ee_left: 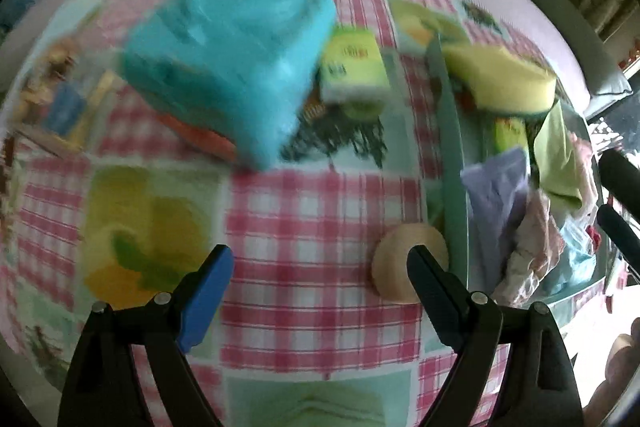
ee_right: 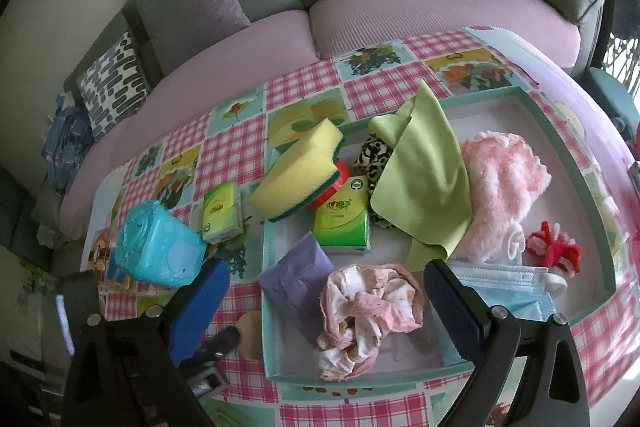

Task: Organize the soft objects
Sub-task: 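Grasp the wooden ball with the left gripper while the right gripper moves toward the green tissue pack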

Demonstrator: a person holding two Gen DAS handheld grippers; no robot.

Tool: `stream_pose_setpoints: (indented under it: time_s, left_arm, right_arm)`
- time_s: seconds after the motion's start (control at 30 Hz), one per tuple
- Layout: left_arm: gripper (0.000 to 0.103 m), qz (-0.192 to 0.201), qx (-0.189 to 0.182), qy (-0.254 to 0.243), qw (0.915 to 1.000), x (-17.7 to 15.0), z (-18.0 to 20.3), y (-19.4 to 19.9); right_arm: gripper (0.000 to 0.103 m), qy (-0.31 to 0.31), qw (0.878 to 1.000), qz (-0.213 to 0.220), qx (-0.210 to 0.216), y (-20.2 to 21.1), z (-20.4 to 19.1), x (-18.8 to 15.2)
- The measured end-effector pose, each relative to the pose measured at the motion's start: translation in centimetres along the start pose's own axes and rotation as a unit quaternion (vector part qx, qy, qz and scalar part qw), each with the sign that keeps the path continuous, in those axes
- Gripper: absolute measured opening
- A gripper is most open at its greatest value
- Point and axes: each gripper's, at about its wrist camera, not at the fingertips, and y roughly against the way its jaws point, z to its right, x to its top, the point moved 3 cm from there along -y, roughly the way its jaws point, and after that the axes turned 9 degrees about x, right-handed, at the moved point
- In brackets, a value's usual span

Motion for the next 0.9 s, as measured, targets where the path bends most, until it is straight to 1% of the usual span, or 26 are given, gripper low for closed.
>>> stream_pose_setpoints:
  time_s: [0.03, 0.1, 0.17, 0.27, 0.33, 0.4, 0.47, 0.57, 0.63, 0.7, 0.77, 0.83, 0.9]
  left_arm:
    - [0.089, -0.006, -0.005, 0.0, 1.0, 0.0, 0.2, -0.3]
    - [0.089, 0.001, 0.002, -0.008, 1.0, 0.1, 0.5, -0.1]
    - [0.089, 0.005, -0.003, -0.016, 0.9999, 0.0, 1.0, 0.1]
    - [0.089, 0.016, 0.032, -0.056, 0.9978, -0.5, 2.1, 0.0]
    - [0.089, 0.02, 0.035, -0.057, 0.9975, -0.5, 2.4, 0.2]
    - [0.088, 0.028, 0.053, -0.06, 0.9964, -0.6, 2.1, 0.4]
    - [0.088, 0.032, 0.061, -0.06, 0.9958, -0.7, 1.9, 0.7]
    - [0.088, 0.034, 0.039, -0.067, 0.9964, -0.9, 1.9, 1.4]
    - [0.088, 0.038, 0.02, -0.085, 0.9955, -1.2, 2.3, 1.9]
    - [0.088, 0.033, 0.012, -0.108, 0.9935, -1.7, 3.2, 2.1]
    - [0.085, 0.03, 0.019, -0.126, 0.9914, -2.0, 4.0, 1.8]
    - [0.072, 0.019, 0.018, -0.139, 0.9899, -2.4, 4.8, 1.3]
    - [0.068, 0.013, 0.018, -0.144, 0.9893, -2.6, 5.2, 1.0]
  right_arm:
    - [0.099, -0.001, 1.0, -0.001, 0.001, 0.0, 0.1, 0.0]
    - [0.099, -0.002, 1.0, -0.003, 0.002, -0.1, 0.2, 0.0]
    - [0.099, -0.002, 1.0, -0.004, 0.004, -0.1, 0.2, 0.0]
    - [0.099, -0.003, 1.0, -0.003, 0.006, -0.1, 0.3, 0.0]
    - [0.099, -0.004, 1.0, -0.003, 0.006, -0.1, 0.3, 0.0]
    - [0.099, -0.005, 1.0, -0.003, 0.007, -0.1, 0.4, 0.0]
    - [0.099, -0.006, 1.0, -0.004, 0.008, -0.1, 0.5, -0.1]
    - [0.099, -0.007, 1.0, -0.003, 0.01, 0.0, 0.5, 0.0]
    - [0.099, -0.009, 1.0, -0.002, 0.011, 0.0, 0.6, 0.0]
    - [0.099, -0.012, 1.0, -0.002, 0.011, 0.0, 0.8, 0.0]
    - [0.099, -0.013, 1.0, -0.003, 0.012, 0.0, 0.9, -0.1]
    - [0.099, -0.014, 1.0, -0.004, 0.013, 0.0, 1.0, -0.1]
    - [0.099, -0.014, 1.0, -0.004, 0.013, 0.0, 1.0, -0.1]
